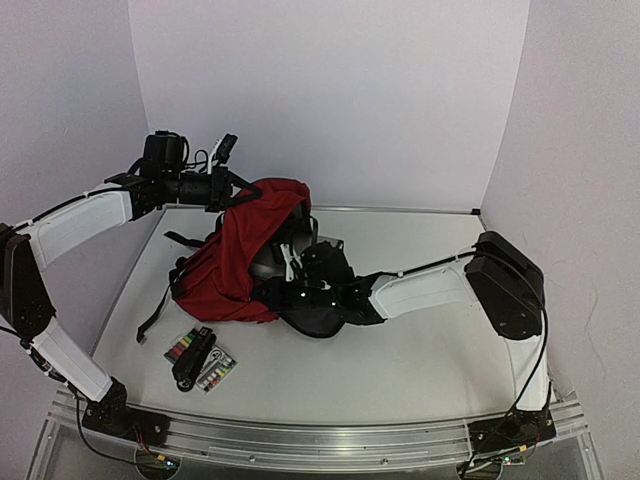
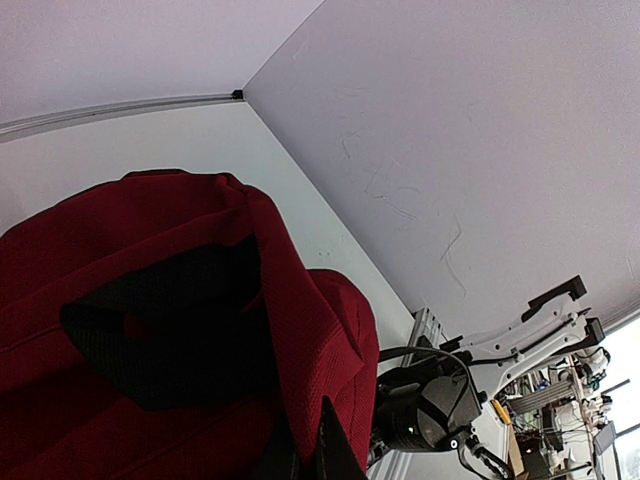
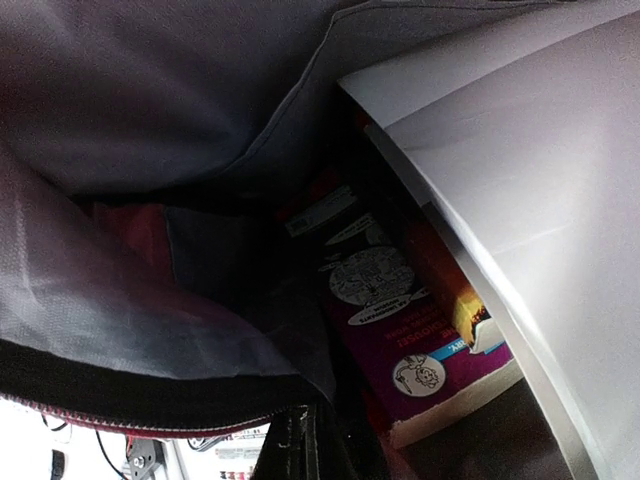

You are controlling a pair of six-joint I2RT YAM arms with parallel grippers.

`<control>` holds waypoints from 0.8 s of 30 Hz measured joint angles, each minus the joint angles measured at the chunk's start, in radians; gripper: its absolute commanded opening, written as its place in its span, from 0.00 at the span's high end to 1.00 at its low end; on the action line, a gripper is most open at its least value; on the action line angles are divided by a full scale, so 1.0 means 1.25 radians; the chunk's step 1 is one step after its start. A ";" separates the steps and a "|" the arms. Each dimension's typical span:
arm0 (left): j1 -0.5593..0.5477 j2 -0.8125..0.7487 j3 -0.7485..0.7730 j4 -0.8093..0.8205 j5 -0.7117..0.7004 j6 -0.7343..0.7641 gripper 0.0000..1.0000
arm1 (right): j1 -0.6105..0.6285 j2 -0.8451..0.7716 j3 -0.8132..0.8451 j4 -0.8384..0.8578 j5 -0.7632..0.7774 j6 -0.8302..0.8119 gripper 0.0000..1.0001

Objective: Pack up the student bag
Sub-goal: Zip the student bag at the center of the board.

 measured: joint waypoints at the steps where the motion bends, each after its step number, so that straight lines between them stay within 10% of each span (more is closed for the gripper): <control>1: 0.000 0.000 0.000 0.000 0.000 0.000 1.00 | 0.000 0.000 -0.001 0.002 0.000 0.000 1.00; 6: 0.000 0.000 0.000 -0.001 -0.005 0.000 0.98 | 0.000 -0.022 -0.054 0.031 0.021 0.001 1.00; 12: 0.001 0.015 0.001 -0.001 -0.014 0.000 0.39 | 0.001 -0.105 -0.143 0.051 0.079 0.002 1.00; 24: 0.023 -0.093 -0.176 -0.100 -0.266 -0.040 0.02 | 0.002 -0.117 -0.209 0.102 0.137 0.037 1.00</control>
